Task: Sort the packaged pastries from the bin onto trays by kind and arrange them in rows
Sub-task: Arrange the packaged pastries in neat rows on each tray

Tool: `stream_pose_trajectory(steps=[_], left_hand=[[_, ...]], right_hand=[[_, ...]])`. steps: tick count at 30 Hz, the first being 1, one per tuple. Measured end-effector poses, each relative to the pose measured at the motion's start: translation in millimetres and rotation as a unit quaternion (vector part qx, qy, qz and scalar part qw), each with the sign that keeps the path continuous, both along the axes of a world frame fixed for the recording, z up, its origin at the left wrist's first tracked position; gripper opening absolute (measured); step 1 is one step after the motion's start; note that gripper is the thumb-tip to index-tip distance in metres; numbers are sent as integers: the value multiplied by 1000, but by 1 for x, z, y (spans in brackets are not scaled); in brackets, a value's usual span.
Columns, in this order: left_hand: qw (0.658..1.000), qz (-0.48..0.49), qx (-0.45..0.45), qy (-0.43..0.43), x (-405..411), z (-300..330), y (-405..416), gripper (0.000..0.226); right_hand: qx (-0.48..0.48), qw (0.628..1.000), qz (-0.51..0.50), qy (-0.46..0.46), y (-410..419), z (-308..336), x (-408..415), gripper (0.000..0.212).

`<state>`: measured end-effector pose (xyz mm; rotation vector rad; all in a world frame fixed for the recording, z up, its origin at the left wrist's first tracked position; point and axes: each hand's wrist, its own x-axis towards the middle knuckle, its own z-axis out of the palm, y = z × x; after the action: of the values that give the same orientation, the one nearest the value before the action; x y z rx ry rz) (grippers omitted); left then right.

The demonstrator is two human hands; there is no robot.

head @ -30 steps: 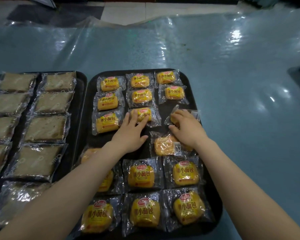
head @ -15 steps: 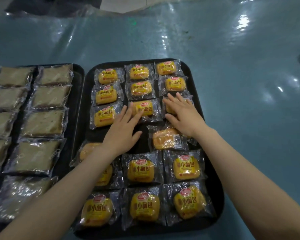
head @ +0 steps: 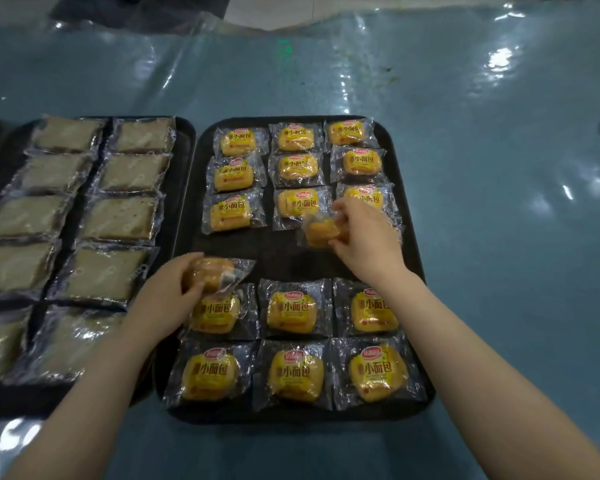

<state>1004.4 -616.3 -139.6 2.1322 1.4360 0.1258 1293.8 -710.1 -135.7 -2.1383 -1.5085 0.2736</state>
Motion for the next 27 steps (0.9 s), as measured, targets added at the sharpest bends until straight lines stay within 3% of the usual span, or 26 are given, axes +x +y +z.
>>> stream_pose_trajectory(steps=[5, 9, 13, 21, 27], left_hand=[[1000, -11, 5, 7, -6, -12, -12, 66], [999, -27, 25, 21, -6, -13, -3, 67], [998, -23, 19, 52, -3, -16, 2, 68], [999, 40, 1, 2, -1, -19, 13, 39], [981, 115, -69, -140, 11, -10, 31, 22]], right_hand=[[62, 997, 4, -53, 2, -11, -19, 26], [-49, 993, 82, -69, -5, -17, -25, 39], [-102, 989, 109, 14, -17, -17, -21, 35], [-71, 994, 81, -6, -26, -26, -25, 31], [-48, 998, 39, -20, -11, -30, -31, 29]])
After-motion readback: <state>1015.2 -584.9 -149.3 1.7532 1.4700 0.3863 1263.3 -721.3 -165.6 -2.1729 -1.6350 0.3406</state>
